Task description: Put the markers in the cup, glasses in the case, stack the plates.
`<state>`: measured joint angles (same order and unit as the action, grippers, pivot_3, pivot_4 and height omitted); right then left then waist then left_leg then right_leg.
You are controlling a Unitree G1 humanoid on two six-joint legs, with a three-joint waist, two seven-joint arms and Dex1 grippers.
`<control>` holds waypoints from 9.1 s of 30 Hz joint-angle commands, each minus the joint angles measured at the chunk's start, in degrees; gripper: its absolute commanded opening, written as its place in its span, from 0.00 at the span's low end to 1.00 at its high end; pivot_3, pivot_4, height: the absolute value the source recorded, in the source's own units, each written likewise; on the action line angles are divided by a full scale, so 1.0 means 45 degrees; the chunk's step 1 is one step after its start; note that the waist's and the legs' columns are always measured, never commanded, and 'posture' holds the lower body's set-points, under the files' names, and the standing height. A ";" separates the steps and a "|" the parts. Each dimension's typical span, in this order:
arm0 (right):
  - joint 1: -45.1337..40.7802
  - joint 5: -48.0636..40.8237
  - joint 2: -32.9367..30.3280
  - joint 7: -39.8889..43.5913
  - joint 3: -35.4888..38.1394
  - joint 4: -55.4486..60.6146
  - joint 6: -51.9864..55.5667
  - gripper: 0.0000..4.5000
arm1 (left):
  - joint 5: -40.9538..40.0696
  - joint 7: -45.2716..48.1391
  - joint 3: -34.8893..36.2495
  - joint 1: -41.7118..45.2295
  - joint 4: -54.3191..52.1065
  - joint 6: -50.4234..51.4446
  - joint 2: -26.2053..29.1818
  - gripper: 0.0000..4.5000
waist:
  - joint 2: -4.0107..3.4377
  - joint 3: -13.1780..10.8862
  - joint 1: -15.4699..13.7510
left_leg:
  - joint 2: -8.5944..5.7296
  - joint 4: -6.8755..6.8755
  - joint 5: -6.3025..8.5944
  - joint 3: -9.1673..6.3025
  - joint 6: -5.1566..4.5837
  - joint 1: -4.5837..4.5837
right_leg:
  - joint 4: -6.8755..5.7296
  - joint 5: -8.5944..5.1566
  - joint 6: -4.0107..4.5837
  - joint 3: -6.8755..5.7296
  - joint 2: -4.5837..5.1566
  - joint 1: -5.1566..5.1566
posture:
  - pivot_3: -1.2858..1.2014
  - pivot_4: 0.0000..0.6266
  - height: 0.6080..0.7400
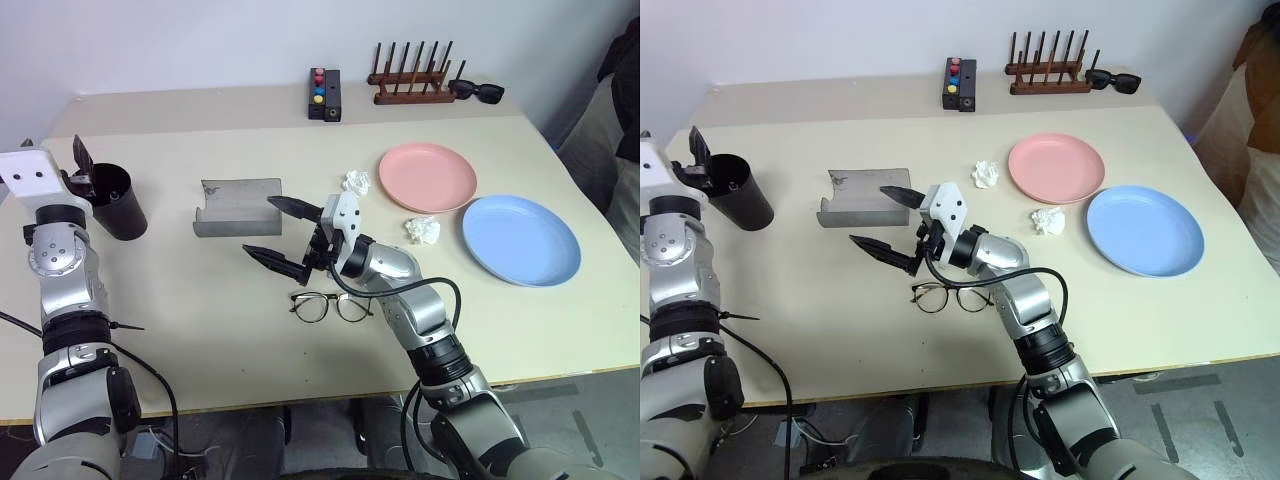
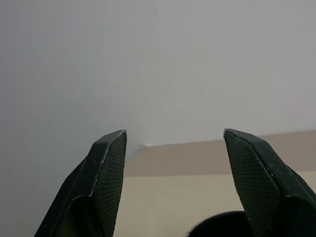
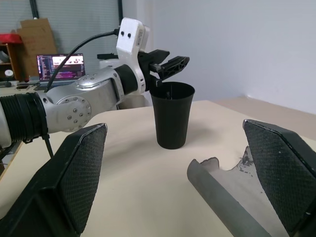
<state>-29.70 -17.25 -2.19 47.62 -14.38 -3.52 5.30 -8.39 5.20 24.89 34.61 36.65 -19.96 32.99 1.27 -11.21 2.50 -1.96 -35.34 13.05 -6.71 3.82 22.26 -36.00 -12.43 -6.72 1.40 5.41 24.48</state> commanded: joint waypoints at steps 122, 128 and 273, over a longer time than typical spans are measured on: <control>0.6071 -0.0074 -0.7748 -0.0804 0.3368 0.6839 0.3587 1.00 | -0.0228 1.7455 -1.0619 0.1407 -0.5257 0.7747 -0.1662 0.06 | -0.0002 -0.0009 -0.0375 | -0.0008 -0.0169 0.0035 0.0005 -0.0067 0.0044 | 0.0008 -0.0059 -0.0003 0.0003 0.0006 -0.0068 | 0.52 0.24 0.99; 0.6177 -0.0057 -0.8020 -0.0761 0.3960 0.6529 0.3366 1.00 | -0.2030 1.7752 -0.8969 0.1484 -0.6279 0.8970 -0.1062 0.06 | -0.0002 -0.0011 -0.0363 | -0.0007 -0.0167 0.0036 0.0004 -0.0069 0.0044 | 0.0008 -0.0059 -0.0002 0.0002 0.0007 -0.0066 | 0.52 0.24 0.99; 0.4033 0.5648 -1.0240 -0.2813 0.5024 0.3756 0.3284 0.01 | -0.4448 1.0613 -0.5726 -0.3688 -1.1216 0.8344 -0.1755 0.18 | -0.0036 -0.0018 -0.0385 | -0.0021 -0.0155 0.0053 0.0019 -0.0097 0.0052 | 0.0081 -0.0048 0.0012 0.0007 0.0025 -0.0092 | 0.52 0.24 0.99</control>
<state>-12.47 9.53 -46.63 33.88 4.18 8.73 19.08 -26.89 51.91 -0.49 17.04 -13.02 18.17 25.22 1.11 -11.29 0.77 -2.06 -36.05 13.30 -6.58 3.38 22.48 -35.57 -12.64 -6.66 1.44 5.53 24.03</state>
